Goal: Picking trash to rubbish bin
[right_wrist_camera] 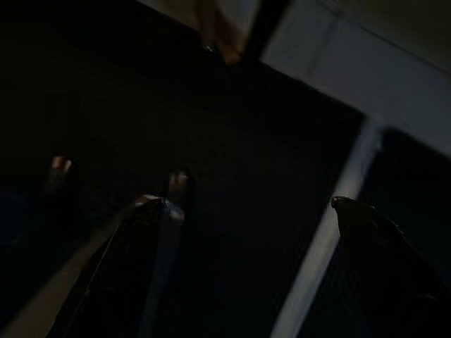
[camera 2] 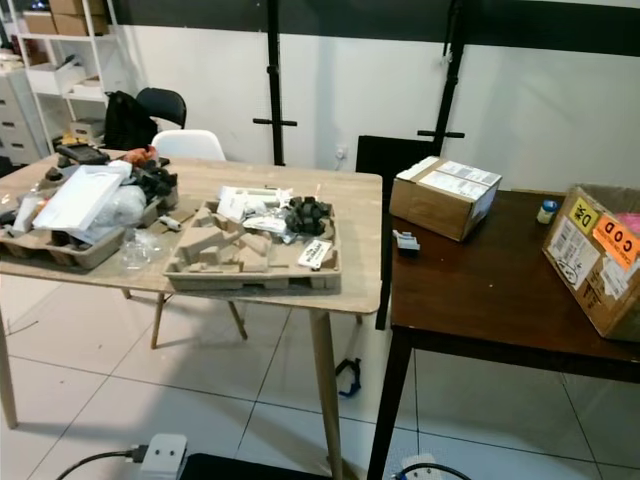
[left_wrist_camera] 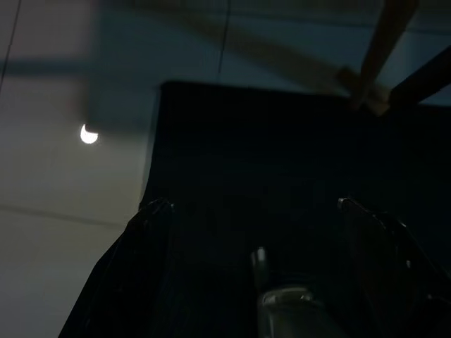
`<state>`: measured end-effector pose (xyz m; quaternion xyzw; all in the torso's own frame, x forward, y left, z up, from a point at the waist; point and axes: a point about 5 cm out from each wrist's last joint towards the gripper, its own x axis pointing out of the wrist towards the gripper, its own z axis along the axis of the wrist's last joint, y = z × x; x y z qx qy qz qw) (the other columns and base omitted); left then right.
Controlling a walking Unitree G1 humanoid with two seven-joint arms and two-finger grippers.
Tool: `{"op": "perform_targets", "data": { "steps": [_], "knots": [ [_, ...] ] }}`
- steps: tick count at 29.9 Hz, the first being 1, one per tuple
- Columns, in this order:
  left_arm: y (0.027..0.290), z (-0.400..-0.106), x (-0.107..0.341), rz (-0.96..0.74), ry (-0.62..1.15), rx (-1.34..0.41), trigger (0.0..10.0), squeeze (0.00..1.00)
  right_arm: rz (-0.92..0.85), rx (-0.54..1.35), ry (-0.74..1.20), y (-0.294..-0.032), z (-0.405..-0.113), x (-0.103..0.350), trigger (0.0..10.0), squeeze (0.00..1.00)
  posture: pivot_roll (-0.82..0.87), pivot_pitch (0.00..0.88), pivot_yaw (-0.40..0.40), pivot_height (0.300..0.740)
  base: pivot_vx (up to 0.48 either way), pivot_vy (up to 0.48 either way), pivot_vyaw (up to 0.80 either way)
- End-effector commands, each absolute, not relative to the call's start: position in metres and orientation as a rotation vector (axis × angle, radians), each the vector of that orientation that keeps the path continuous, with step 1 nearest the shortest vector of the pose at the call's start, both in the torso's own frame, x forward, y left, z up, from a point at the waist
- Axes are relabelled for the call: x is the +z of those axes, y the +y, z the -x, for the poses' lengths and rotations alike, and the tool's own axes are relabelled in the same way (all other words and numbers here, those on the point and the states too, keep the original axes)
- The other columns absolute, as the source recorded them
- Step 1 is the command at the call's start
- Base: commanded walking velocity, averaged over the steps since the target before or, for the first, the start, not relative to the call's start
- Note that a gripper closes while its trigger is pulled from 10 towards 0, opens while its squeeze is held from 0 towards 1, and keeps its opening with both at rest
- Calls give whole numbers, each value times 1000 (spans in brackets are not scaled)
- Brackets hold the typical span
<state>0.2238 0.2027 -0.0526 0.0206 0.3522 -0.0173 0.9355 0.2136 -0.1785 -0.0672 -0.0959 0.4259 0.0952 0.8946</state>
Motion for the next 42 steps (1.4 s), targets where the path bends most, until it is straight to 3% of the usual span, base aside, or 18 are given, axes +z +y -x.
{"op": "perform_targets", "data": {
  "steps": [1,3,5,7,11,12,15,20,21,22,26,27,29,42],
  "knots": [
    [209,-228,-46,-85,671,-78,10000,0,195,256,832,-175,-222,-61,10000,0,45,41,-30,740,0,0,0],
    [211,-239,-30,-81,553,-189,10000,0,109,351,733,-172,-238,-46,10000,0,46,45,-32,740,0,0,0],
    [211,-254,-1,32,386,-304,10000,0,-17,464,601,-171,-258,-23,10000,0,49,46,-35,740,0,0,0],
    [210,-260,12,72,334,-361,10000,0,-66,511,543,-171,-266,-11,10000,0,49,46,-35,740,0,0,0],
    [201,-285,87,159,123,-585,10000,0,-285,771,251,-175,-299,68,10000,0,53,51,-40,740,0,0,0],
    [201,-285,87,159,123,-585,10000,0,-285,771,251,-175,-299,68,10000,0,53,51,-40,740,0,0,0],
    [191,-306,150,182,-91,-633,10000,0,-330,944,60,-173,-313,133,10000,0,53,50,-39,740,0,0,0],
    [186,-316,175,168,-179,-634,10000,0,-334,905,-72,-170,-328,163,10000,0,51,47,-35,740,0,0,0],
    [184,-319,184,165,-215,-635,10000,0,-321,851,-123,-169,-336,174,10000,0,51,47,-35,740,0,0,0],
    [184,-327,198,151,-262,-593,10000,0,-258,677,-182,-170,-353,187,10000,0,52,47,-34,740,0,0,0],
    [186,-338,211,91,-265,-494,10000,0,-256,489,-195,-172,-368,199,10000,0,51,46,-32,740,0,0,0],
    [186,-346,215,-11,-227,-424,10000,0,-247,429,-209,-168,-372,210,10000,0,53,44,-33,740,0,0,0],
    [186,-351,215,-79,-195,-380,10000,0,-246,412,-221,-164,-373,217,10000,0,54,43,-33,740,0,0,0],
    [162,-360,225,-76,-202,-398,10000,0,-194,320,-180,-143,-382,213,10000,0,53,34,-32,740,18,0,0]
  ]
}}
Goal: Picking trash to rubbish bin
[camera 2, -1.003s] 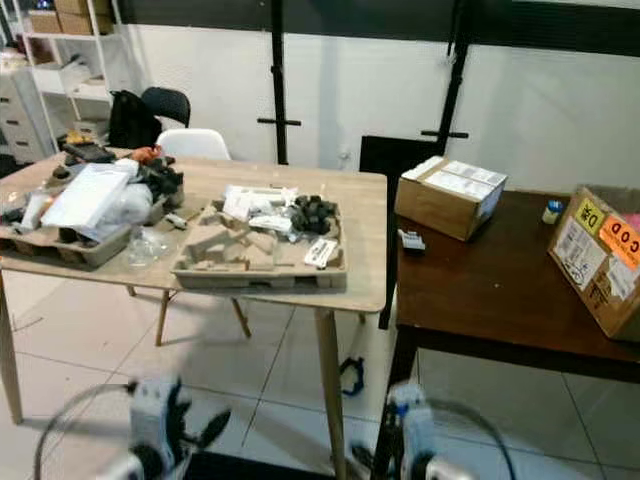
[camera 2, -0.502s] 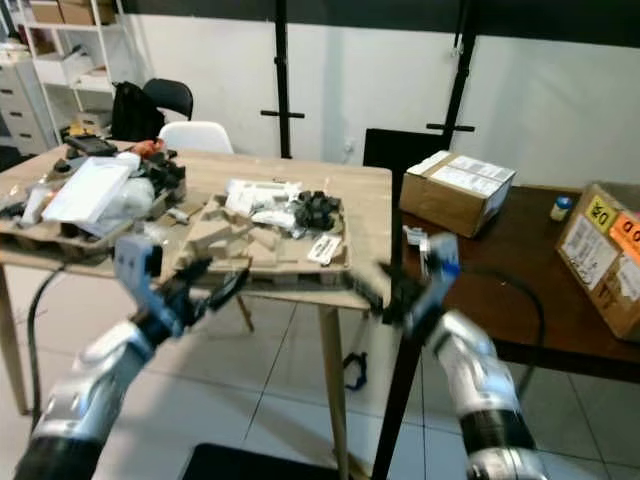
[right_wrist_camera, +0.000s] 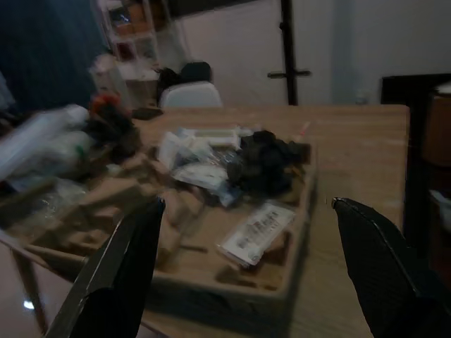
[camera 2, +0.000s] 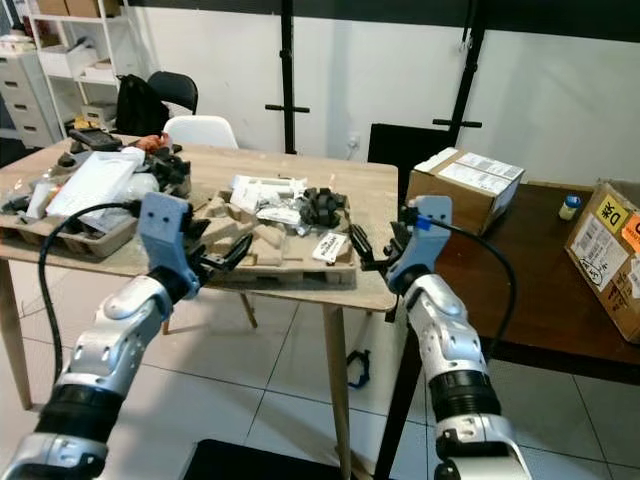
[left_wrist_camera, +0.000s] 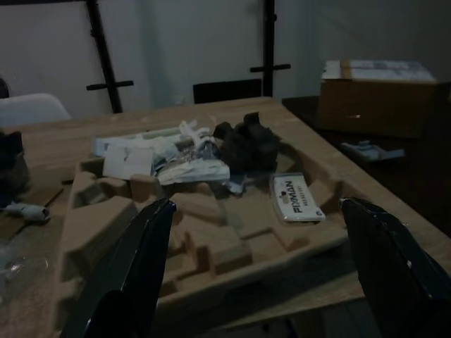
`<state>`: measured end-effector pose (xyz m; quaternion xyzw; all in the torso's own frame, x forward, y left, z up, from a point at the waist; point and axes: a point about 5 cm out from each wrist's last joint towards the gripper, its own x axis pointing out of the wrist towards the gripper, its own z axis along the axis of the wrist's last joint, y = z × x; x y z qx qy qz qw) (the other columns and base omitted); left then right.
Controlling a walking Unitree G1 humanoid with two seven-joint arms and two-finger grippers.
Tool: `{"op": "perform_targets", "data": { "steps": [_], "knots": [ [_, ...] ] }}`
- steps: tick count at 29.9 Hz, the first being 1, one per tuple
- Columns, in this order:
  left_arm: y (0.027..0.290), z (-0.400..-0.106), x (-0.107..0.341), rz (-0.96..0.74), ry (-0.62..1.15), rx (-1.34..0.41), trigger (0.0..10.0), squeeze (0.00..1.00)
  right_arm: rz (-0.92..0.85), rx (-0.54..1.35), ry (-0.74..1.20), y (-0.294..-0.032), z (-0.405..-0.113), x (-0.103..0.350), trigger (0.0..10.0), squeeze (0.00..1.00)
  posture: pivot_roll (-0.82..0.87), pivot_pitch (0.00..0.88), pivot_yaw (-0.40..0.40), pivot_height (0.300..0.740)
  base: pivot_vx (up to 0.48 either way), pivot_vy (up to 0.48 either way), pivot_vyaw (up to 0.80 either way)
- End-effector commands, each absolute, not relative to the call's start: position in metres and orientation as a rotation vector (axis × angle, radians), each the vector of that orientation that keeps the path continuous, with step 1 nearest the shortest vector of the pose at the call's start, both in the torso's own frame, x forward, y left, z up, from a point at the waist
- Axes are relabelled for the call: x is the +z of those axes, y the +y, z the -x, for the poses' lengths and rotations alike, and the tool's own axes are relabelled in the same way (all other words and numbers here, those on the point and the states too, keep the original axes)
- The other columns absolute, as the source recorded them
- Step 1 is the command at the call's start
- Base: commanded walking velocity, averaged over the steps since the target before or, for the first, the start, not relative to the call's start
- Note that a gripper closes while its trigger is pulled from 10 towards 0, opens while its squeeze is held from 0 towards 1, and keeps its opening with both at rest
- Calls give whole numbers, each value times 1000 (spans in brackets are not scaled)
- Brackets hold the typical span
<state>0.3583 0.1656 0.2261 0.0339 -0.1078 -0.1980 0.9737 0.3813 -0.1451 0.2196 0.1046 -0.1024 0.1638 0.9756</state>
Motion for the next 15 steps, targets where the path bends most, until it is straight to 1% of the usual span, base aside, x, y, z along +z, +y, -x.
{"op": "perform_targets", "data": {
  "steps": [1,9,15],
  "knots": [
    [161,-360,226,-77,-206,-397,10000,0,-185,313,-173,-142,-381,210,10000,0,53,34,-33,740,244,0,0],
    [158,-361,228,-89,-217,-393,10000,0,-176,300,-157,-137,-381,207,10000,0,54,32,-33,740,283,0,0],
    [156,-363,228,-83,-210,-396,10000,0,-147,295,-150,-134,-381,206,10000,0,53,31,-32,740,345,0,0]
  ]
}}
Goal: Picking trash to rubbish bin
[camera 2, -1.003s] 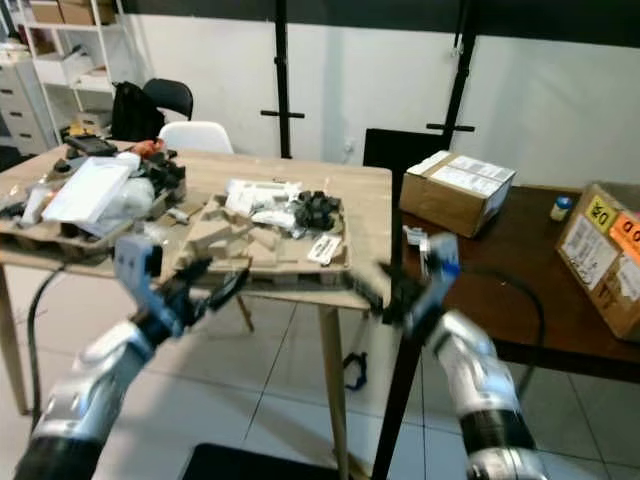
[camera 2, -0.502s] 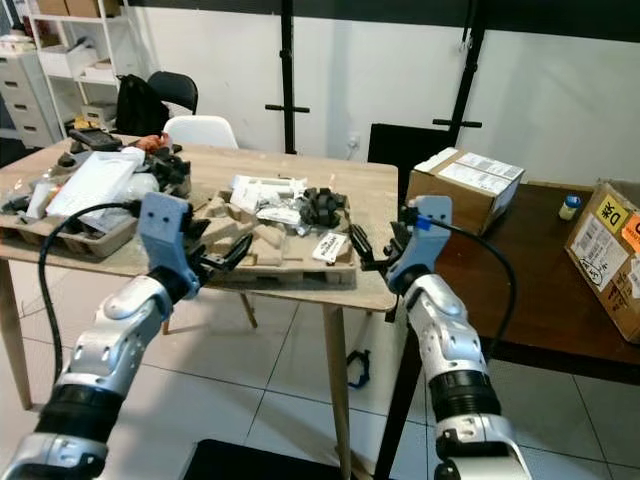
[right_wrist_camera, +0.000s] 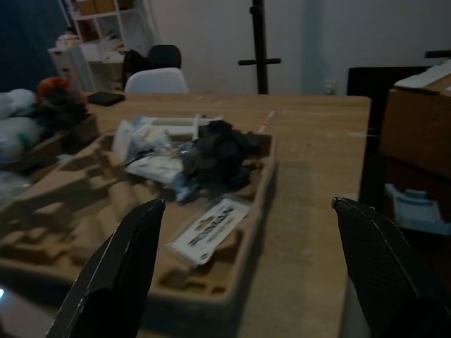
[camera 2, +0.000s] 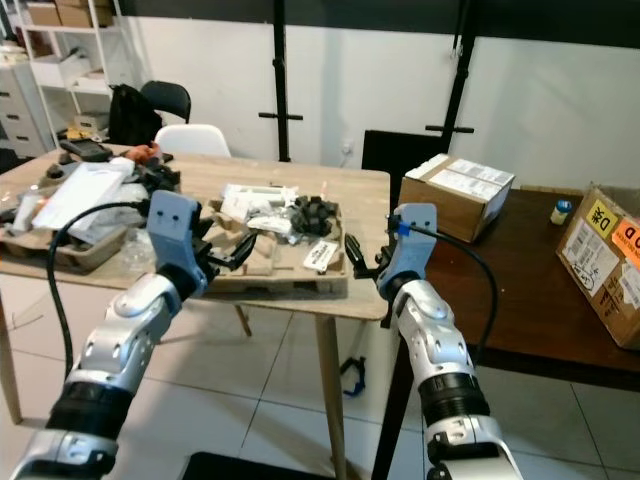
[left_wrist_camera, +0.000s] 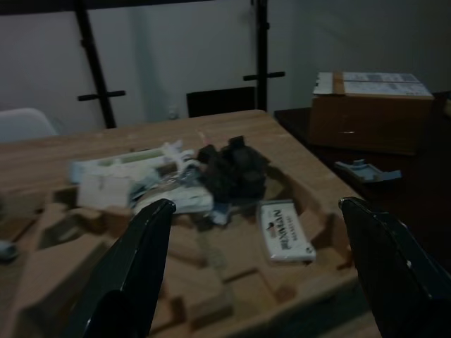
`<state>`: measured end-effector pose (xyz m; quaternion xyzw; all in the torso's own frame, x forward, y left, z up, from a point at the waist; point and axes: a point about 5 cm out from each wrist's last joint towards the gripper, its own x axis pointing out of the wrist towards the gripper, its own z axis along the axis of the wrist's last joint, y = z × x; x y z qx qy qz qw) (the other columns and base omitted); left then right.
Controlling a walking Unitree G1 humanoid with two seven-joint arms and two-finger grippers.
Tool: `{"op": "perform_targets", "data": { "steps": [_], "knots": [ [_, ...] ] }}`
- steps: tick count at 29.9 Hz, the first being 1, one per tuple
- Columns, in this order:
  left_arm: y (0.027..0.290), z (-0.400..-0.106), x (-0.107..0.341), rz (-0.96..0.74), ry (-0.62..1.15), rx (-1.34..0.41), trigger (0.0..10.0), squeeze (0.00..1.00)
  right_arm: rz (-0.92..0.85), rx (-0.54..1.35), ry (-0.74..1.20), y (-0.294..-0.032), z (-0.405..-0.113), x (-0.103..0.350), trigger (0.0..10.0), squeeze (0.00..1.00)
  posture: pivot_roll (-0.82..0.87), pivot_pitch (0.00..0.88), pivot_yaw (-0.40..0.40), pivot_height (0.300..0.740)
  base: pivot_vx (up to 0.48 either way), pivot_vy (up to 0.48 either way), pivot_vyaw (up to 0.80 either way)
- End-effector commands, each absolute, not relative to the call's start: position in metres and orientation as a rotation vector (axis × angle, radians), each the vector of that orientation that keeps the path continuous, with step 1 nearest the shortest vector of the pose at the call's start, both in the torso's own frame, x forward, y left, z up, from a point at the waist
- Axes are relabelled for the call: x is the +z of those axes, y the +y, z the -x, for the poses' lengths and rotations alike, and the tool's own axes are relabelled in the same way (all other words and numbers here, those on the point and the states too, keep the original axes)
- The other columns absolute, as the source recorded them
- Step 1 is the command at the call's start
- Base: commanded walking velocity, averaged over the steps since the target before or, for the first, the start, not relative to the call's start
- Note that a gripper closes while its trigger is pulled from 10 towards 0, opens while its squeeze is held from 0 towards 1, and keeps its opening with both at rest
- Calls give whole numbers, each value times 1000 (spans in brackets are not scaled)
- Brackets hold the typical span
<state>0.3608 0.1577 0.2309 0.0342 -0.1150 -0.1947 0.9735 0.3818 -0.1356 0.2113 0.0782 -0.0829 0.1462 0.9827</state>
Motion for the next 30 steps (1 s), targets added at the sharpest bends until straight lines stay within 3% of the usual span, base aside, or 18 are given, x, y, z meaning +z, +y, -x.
{"op": "perform_targets", "data": {
  "steps": [1,18,27,30],
  "knots": [
    [156,-363,227,-83,-210,-395,10000,0,-146,294,-150,-134,-381,206,10000,0,53,31,-32,740,364,0,0],
    [158,-363,229,-95,-210,-395,10000,0,-154,278,-153,-134,-380,206,10000,0,54,31,-27,740,391,0,0],
    [158,-363,229,-102,-208,-397,10000,0,-161,276,-152,-134,-380,205,10000,0,55,33,-28,740,391,0,-685],
    [159,-363,228,-104,-204,-398,10000,0,-153,277,-150,-134,-380,205,10000,0,55,34,-28,740,391,0,0]
  ]
}}
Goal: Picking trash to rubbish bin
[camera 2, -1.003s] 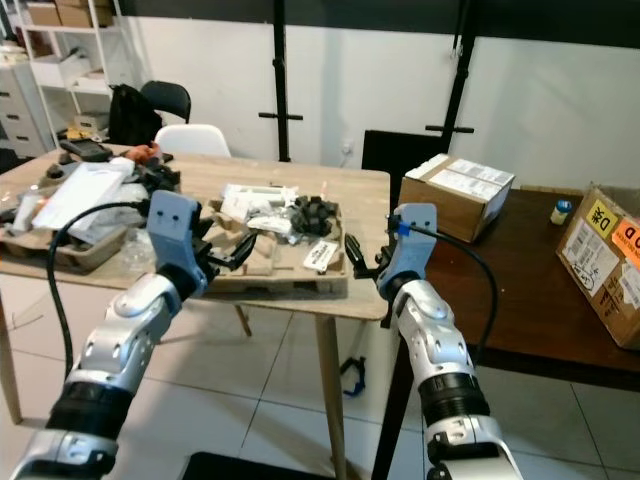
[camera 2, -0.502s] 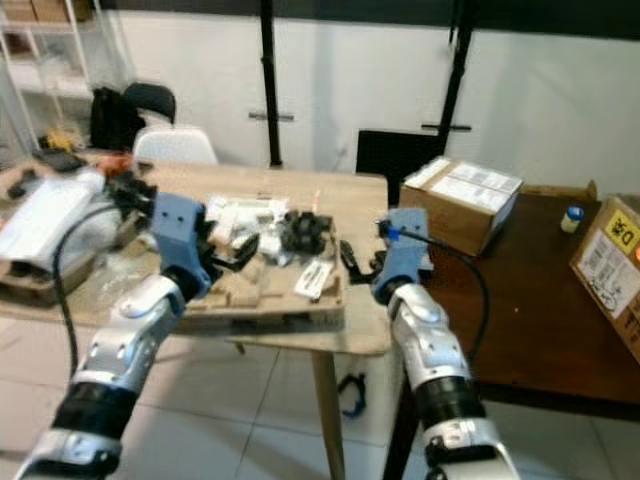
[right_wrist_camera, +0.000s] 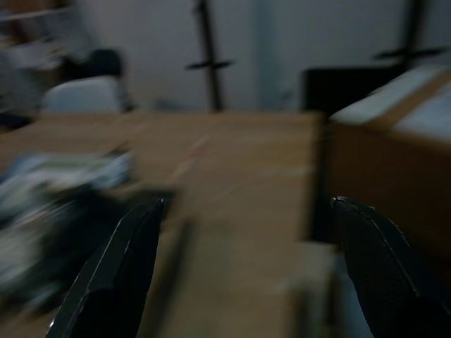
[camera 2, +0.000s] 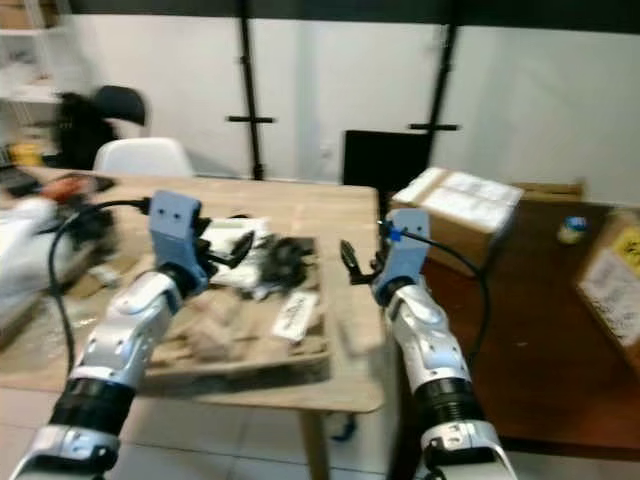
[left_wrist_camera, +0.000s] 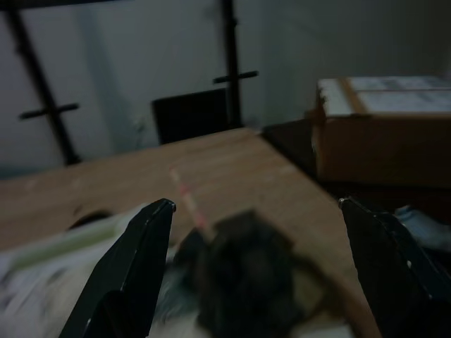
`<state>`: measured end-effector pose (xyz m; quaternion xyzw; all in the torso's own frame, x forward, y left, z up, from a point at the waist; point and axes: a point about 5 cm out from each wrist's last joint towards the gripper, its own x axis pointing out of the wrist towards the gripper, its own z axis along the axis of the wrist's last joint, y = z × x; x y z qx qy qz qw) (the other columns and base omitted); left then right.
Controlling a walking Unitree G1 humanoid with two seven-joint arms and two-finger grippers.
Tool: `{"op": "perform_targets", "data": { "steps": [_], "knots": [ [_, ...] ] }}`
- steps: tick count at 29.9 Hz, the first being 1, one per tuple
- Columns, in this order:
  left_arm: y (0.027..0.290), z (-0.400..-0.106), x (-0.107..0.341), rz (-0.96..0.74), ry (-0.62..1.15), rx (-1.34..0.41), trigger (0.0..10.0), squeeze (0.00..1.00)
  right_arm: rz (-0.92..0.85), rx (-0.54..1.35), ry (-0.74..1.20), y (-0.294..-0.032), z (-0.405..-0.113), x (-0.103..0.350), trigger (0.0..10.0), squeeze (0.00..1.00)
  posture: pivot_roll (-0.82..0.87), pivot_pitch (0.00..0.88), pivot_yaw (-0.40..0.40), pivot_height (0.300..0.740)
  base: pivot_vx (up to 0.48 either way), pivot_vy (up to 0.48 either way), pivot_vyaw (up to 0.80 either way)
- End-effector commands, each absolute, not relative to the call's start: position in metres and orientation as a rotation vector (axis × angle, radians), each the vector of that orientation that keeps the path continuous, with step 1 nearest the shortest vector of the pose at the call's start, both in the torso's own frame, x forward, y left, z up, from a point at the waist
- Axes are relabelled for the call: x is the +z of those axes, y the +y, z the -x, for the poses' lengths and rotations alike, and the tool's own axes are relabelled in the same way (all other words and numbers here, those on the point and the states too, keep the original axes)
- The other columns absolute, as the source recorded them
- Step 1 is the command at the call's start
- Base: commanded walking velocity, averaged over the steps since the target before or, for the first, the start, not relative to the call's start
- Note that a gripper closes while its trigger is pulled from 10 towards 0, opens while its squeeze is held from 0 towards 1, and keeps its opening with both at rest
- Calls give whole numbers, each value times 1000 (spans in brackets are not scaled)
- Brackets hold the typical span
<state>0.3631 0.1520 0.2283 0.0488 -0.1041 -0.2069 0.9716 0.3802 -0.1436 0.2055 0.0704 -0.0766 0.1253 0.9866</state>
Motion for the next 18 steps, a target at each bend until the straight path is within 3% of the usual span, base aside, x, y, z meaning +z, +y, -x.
{"op": "perform_targets", "data": {
  "steps": [1,7,18],
  "knots": [
    [159,-363,228,-105,-202,-399,10000,0,-149,277,-148,-134,-380,205,10000,0,55,34,-28,740,390,0,0],
    [160,-362,224,-128,-179,-405,10000,0,-141,281,-138,-133,-380,203,10000,0,57,32,-34,740,359,0,0],
    [177,-366,220,-228,-117,-297,10000,0,-152,318,-84,-132,-377,191,10000,0,78,22,-34,740,0,0,0]
  ]
}}
